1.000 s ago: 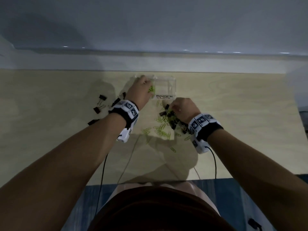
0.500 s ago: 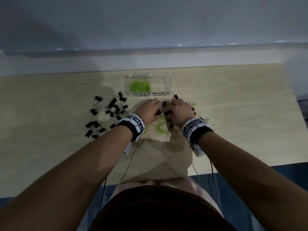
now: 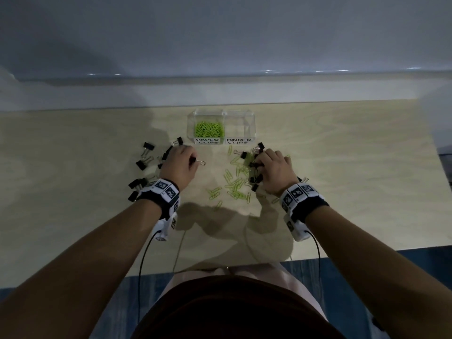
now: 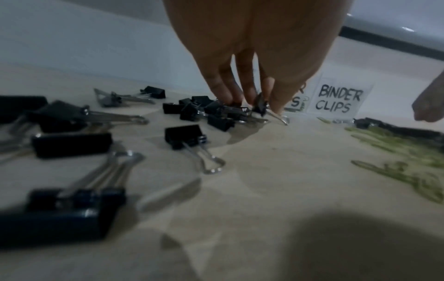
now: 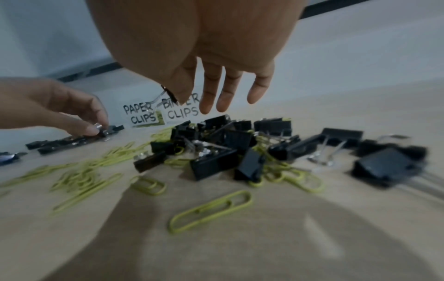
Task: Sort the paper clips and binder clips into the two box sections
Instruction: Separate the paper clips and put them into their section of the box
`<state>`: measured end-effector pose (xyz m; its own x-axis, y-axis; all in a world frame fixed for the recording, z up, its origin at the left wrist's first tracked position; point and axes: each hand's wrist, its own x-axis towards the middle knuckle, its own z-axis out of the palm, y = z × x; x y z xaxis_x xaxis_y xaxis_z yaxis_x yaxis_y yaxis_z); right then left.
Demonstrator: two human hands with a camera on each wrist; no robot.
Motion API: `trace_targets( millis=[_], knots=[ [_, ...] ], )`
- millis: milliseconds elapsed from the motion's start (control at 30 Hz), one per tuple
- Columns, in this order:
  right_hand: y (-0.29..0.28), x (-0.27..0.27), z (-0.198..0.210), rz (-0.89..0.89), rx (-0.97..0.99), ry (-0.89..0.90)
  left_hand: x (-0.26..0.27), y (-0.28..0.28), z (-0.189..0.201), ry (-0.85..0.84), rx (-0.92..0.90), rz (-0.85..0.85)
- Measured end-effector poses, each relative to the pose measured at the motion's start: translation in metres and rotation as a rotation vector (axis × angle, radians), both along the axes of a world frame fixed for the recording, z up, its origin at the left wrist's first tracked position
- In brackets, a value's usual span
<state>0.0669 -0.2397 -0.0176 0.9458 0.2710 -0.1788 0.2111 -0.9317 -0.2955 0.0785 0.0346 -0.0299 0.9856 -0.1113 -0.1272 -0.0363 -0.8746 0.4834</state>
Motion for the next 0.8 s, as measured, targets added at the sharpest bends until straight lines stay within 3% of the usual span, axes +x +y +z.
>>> trace_targets(
  millis=[100, 167, 300, 400, 633, 800],
  knots=[
    [-0.016, -0.002, 0.003, -0.044, -0.027, 0.014, 0.003, -0.013, 0.005, -0.076, 0.106, -0.082],
    [-0.028, -0.003, 0.004, -0.096, -0.057, 0.022, 0.007, -0.037, 0.01, -0.089, 0.067, -0.207],
    [-0.051, -0.004, 0.008, -0.261, -0.161, 0.062, 0.018, -0.092, 0.013, -0.036, 0.027, -0.397],
    [-0.047, -0.002, 0.01, -0.27, -0.16, 0.031, 0.026, -0.114, 0.009, 0.004, 0.095, -0.448],
    [0.012, 0.021, 0.009, 0.085, -0.188, 0.045, 0.031, -0.096, 0.002, -0.021, 0.147, -0.425],
    [0.013, 0.029, 0.002, 0.135, -0.223, 0.082, 0.016, -0.06, 0.003, -0.104, 0.106, -0.223]
  ],
)
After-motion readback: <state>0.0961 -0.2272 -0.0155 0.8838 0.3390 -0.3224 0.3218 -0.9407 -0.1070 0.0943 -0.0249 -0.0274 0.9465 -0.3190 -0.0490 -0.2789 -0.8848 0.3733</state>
